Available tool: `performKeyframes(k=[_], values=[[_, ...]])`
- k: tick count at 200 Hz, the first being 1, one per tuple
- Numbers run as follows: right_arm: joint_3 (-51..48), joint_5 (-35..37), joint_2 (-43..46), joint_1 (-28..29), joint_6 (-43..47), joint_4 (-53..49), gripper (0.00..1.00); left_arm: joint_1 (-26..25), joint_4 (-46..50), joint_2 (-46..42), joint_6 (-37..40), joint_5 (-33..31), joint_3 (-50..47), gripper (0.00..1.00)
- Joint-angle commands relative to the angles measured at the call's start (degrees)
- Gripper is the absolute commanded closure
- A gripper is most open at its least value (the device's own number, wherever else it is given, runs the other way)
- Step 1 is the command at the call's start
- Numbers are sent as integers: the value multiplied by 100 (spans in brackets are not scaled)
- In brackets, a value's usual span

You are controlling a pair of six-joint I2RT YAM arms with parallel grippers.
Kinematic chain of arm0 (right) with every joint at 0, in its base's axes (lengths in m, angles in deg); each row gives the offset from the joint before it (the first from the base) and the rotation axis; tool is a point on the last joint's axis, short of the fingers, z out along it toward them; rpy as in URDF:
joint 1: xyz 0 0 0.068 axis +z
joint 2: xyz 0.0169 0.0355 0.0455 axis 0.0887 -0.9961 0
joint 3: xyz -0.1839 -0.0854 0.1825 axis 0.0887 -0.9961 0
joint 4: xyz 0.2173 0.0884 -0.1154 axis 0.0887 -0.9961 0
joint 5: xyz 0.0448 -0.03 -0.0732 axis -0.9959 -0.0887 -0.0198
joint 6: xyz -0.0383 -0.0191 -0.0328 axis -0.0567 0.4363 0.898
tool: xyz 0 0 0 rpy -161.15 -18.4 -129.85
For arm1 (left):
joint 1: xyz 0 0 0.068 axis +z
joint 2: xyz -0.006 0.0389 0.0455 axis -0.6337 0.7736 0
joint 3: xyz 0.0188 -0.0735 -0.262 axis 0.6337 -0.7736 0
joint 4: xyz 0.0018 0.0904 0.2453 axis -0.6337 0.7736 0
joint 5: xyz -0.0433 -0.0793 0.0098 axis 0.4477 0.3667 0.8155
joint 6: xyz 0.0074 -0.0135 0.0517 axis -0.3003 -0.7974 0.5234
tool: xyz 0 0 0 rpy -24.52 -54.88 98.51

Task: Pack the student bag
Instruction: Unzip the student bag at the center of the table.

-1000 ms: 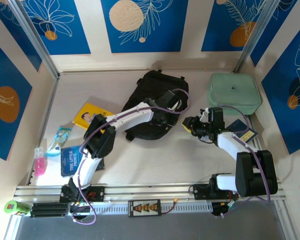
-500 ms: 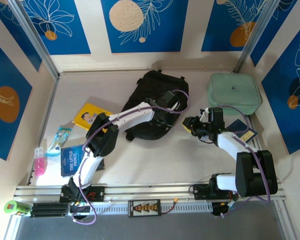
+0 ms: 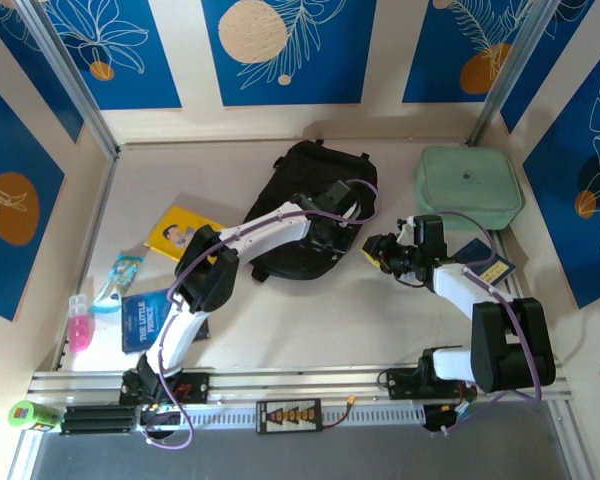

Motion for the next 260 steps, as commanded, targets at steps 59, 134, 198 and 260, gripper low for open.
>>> performKeyframes(k=[59, 134, 198, 260], values=[[169, -21, -176, 90, 39, -20, 65, 41, -163, -1072, -187, -140, -611, 100], [676, -539, -884, 562, 54, 214, 57, 39, -358, -1322, -445, -249, -1304, 100], [1206, -97, -1735, 598, -239, -98, 65, 43, -206, -1394, -630, -512, -1541, 100], [1489, 567, -2017, 573, -330, -424, 93, 44, 890, -1909, -749, -1173, -1689, 100]])
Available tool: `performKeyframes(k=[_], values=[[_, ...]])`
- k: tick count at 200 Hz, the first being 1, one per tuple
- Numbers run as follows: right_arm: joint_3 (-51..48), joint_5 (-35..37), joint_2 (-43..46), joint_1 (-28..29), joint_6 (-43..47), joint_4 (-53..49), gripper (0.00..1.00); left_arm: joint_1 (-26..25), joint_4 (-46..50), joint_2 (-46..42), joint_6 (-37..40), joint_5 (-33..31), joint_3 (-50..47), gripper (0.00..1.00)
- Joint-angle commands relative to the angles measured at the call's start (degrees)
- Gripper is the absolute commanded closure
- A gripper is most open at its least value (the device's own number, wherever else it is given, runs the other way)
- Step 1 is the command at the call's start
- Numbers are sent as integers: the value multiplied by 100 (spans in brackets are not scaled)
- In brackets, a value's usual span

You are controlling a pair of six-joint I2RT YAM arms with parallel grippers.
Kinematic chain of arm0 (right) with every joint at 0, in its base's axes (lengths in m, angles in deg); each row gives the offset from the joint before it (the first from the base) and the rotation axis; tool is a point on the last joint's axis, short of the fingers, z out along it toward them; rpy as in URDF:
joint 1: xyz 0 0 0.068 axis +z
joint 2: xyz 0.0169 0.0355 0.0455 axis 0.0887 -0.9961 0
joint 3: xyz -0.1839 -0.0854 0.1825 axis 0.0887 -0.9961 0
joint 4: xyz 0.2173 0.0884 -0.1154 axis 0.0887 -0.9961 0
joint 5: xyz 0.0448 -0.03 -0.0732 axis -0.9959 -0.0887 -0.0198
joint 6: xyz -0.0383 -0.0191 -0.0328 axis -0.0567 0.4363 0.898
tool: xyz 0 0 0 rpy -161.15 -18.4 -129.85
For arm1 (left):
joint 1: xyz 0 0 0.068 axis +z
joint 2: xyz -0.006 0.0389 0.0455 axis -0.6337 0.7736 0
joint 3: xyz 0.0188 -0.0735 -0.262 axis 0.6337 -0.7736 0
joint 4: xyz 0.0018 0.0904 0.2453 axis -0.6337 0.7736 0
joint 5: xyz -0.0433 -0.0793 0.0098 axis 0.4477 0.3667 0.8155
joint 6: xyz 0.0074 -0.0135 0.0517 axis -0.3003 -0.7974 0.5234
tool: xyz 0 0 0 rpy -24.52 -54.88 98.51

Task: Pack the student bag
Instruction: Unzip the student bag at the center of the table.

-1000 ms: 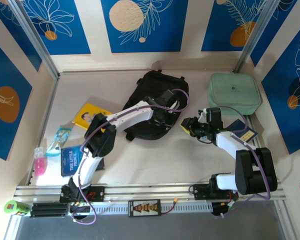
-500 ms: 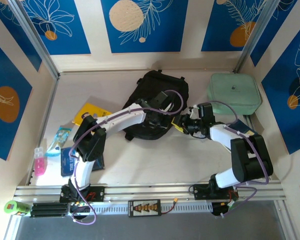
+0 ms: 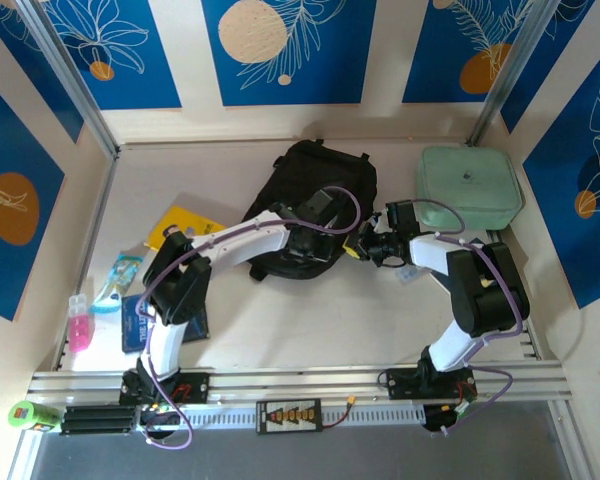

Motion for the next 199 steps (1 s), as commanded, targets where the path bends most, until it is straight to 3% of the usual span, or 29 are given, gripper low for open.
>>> performKeyframes(k=[1, 48, 108, 141, 156, 199], values=[[200, 514, -98, -15, -24, -302, 94, 45, 942, -548, -119, -482, 3, 100], [327, 711, -172, -5, -51, -373, 95, 39, 1250, -944, -265, -602, -478, 100], [652, 1182, -211, -94, 157, -797, 100, 273, 1585, -1184, 162, -1463, -835, 100], [905, 1338, -390, -161, 397, -891, 100, 659, 1386, -1120, 577, -1458, -947, 100], [1091, 1500, -416, -160, 476, -1086, 100, 704, 1163, -1033, 884, -1050, -869, 100], [1112, 1237, 267, -135, 242, -1320, 64, 476, 124, -850, 1000, 489, -517, 100]])
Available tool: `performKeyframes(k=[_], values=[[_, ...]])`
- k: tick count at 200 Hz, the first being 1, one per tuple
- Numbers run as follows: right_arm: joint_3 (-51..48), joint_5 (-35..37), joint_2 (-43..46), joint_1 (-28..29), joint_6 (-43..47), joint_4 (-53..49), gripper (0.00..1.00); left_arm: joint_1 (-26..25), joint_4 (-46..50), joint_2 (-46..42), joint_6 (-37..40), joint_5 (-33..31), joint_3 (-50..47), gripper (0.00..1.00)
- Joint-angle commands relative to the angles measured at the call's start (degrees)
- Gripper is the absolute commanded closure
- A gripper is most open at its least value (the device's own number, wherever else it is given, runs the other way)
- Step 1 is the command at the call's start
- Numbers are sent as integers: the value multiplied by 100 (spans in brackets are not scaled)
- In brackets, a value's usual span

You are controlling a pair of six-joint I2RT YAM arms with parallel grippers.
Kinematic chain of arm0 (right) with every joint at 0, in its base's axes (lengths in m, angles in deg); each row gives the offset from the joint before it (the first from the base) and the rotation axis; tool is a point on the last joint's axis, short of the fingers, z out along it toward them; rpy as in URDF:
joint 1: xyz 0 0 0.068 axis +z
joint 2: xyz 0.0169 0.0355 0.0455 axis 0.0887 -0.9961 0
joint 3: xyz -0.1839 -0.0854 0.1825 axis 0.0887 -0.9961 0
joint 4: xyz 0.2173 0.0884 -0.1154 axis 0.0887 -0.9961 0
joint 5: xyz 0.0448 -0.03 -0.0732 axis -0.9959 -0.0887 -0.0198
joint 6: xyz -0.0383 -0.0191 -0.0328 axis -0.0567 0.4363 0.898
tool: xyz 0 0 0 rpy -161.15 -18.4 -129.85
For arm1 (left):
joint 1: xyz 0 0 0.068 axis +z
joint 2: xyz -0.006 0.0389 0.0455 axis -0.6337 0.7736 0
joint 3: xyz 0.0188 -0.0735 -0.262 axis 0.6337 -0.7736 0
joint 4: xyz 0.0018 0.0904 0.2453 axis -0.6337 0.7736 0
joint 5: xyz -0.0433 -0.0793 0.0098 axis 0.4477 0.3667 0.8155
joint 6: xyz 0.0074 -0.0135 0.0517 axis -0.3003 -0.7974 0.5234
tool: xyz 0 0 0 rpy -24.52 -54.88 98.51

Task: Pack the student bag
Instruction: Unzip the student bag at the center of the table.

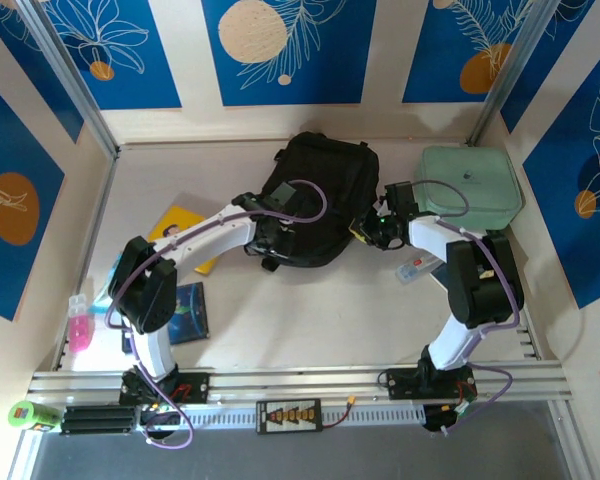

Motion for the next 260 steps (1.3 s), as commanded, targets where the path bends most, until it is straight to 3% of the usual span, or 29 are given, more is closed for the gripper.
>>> performKeyframes(k=[1, 34, 57, 108, 123, 176, 215, 260], values=[[26, 109, 546, -48, -72, -338, 63, -180, -554, 134, 215, 974, 327, 100], [-627, 209, 1428, -93, -1007, -980, 35, -544, -1028, 275, -85, 1678, 444, 100], [-1396, 15, 2115, -75, -1629, -829, 24, -843, -1465, 206, -423, 1801, 269, 100], [-1880, -509, 2560, -141, -2214, -563, 19, -1096, -2221, 149, -780, 1958, -84, 100], [-1857, -583, 2362, -108, -2291, -499, 24, -1094, -2237, 168, -784, 1946, -121, 100], [-1963, 120, 1995, 130, -2267, -486, 70, -1072, -1582, 16, -759, 1224, -232, 100], [-1706, 619, 1953, 114, -1652, -847, 83, -888, -1057, -643, -980, 338, -995, 100], [-1414, 741, 1579, 89, -1102, -683, 84, -523, -926, -1401, -1263, -464, -1807, 100]])
